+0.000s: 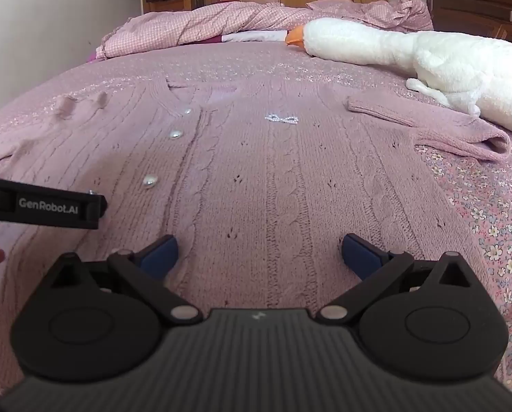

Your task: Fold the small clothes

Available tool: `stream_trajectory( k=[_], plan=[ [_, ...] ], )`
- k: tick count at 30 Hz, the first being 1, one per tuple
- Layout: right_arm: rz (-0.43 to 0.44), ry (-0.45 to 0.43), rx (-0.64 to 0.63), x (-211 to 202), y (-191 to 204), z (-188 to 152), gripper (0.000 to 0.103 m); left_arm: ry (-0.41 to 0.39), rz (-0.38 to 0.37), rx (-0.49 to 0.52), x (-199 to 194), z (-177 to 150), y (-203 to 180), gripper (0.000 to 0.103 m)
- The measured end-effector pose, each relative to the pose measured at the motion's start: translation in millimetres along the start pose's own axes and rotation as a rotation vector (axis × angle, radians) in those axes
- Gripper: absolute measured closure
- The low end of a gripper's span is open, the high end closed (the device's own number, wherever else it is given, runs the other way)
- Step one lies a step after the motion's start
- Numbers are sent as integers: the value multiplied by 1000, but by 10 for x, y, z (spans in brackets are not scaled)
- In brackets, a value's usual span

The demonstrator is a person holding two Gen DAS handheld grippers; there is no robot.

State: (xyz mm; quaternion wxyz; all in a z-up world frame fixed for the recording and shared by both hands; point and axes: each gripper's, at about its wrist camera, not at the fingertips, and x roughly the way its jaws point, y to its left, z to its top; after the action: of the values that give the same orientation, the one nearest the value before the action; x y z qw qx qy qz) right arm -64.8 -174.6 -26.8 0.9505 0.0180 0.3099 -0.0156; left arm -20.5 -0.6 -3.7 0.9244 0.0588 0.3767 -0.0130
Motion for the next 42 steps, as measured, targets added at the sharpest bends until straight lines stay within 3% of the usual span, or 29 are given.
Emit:
stream_trajectory(
  k=[1,42],
  plan=[
    [1,-2,1,-3,-23,-5,0,15,-2,-5,98,110,-3,0],
    [-4,3,-5,30,1,-8,0,40,0,-12,136,156,10,0]
  ],
)
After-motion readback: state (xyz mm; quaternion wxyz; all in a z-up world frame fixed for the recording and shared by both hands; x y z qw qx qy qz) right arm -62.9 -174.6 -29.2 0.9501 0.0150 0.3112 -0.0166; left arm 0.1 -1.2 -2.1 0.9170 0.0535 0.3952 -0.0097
